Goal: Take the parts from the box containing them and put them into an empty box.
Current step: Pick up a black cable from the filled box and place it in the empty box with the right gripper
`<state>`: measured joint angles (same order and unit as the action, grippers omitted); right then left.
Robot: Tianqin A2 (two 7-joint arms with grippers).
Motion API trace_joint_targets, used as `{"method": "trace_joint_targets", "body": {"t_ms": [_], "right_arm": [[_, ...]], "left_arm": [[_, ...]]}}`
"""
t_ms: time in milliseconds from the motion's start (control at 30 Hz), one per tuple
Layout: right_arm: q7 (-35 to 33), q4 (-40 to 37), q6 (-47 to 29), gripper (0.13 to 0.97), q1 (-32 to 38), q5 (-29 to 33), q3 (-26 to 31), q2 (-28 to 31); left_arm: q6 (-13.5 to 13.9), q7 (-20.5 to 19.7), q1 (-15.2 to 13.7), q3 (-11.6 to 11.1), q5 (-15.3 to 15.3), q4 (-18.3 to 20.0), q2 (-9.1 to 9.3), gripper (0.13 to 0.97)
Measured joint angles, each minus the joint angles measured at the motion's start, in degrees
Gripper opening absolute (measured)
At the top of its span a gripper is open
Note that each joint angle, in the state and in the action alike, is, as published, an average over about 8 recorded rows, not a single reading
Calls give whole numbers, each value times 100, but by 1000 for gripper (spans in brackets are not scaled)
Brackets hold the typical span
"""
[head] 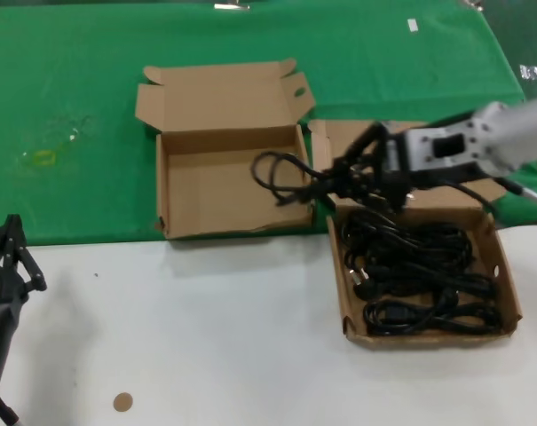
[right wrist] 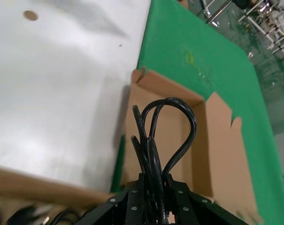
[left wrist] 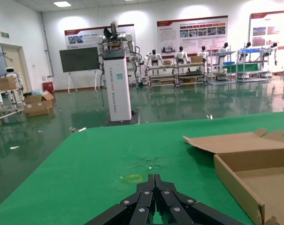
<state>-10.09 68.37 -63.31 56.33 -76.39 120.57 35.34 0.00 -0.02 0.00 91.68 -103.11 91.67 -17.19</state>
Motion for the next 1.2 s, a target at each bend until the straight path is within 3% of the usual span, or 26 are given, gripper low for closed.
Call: {"method": "trace_joint_targets", "body": {"t_ms": [600, 1200], "right_arm": [[-382, -1248, 974, 227, 687, 671, 491, -1437], [-1288, -2661, 1708, 226, 1083, 745, 664, -2395]], "left_arm": [[0, 0, 0, 0, 0, 0, 0, 152], [0, 0, 0, 0, 0, 0, 0, 152]]}}
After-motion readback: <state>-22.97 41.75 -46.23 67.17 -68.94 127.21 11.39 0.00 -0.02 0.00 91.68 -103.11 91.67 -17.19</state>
